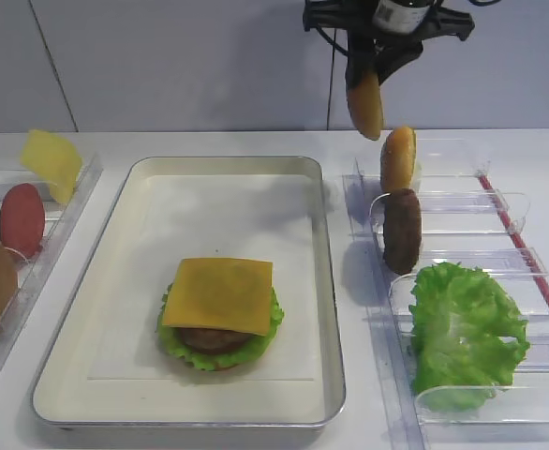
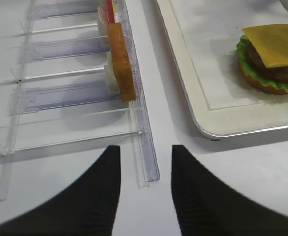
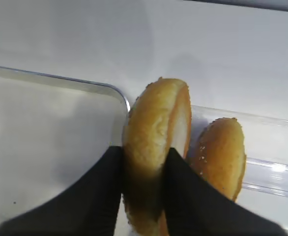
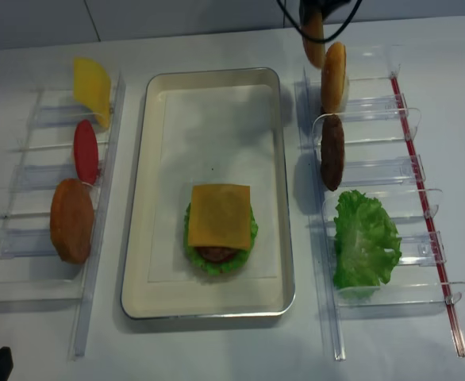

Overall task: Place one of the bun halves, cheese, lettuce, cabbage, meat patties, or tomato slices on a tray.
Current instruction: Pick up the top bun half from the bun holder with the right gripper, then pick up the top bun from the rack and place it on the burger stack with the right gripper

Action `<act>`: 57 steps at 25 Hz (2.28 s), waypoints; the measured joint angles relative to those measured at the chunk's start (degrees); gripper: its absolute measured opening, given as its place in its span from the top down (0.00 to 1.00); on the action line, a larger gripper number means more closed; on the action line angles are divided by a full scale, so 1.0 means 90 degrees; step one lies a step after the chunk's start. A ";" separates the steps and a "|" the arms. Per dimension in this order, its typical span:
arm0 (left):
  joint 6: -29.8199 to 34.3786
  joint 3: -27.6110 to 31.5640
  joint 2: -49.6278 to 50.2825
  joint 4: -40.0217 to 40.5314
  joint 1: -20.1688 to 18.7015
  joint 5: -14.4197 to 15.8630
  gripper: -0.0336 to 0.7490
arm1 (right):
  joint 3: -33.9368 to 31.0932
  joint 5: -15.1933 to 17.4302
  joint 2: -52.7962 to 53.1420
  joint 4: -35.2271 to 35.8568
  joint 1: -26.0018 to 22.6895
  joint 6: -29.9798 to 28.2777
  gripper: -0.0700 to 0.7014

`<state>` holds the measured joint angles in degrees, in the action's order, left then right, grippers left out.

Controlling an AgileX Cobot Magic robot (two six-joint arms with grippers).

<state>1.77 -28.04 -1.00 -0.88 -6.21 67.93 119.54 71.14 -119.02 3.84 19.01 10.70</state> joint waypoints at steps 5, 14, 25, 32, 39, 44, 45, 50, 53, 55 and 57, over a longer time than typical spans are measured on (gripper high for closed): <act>0.0000 0.0000 0.0000 0.0000 0.0000 0.0000 0.64 | 0.0035 0.0073 0.0307 0.0880 0.0000 -0.0353 0.60; 0.0000 0.0000 0.0000 0.0000 0.0000 0.0000 0.64 | -0.1226 0.0075 0.1353 0.2600 0.0000 -0.1462 0.60; 0.0000 0.0000 0.0000 0.0000 0.0000 0.0000 0.64 | -0.5036 -0.0452 0.3225 0.5919 0.0000 -0.4194 0.60; 0.0000 0.0000 0.0000 0.0000 0.0000 0.0000 0.64 | -0.6869 -0.0965 0.3563 0.8417 0.0000 -0.5826 0.60; 0.0000 0.0000 0.0000 0.0000 0.0000 0.0000 0.64 | -0.8066 -0.1364 0.3563 0.9782 0.0000 -0.7104 0.60; 0.0000 0.0000 0.0000 0.0000 0.0000 0.0000 0.64 | -0.8255 -0.1621 0.3563 1.0108 0.0016 -0.7429 0.60; 0.0000 0.0000 0.0000 0.0000 0.0000 0.0000 0.64 | -0.8271 -0.1667 0.3563 1.0122 0.0027 -0.7474 0.60; 0.0000 0.0000 0.0000 0.0000 0.0000 0.0000 0.64 | -0.8281 -0.1728 0.3071 1.0426 0.0313 -0.7605 0.60; 0.0000 0.0000 0.0000 0.0000 0.0000 0.0000 0.64 | -0.8281 -0.1714 0.2724 1.0519 0.0453 -0.7714 0.60; 0.0000 0.0000 0.0000 0.0000 0.0000 0.0000 0.64 | -0.8281 -0.1714 0.2605 1.0548 0.0456 -0.7758 0.60; 0.0000 0.0000 0.0000 0.0000 0.0000 0.0000 0.64 | -0.8281 -0.1714 0.2560 1.0562 0.0456 -0.7817 0.60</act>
<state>1.77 -28.04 -1.00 -0.88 -6.21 67.93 45.01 55.72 -95.98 98.90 23.11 -59.65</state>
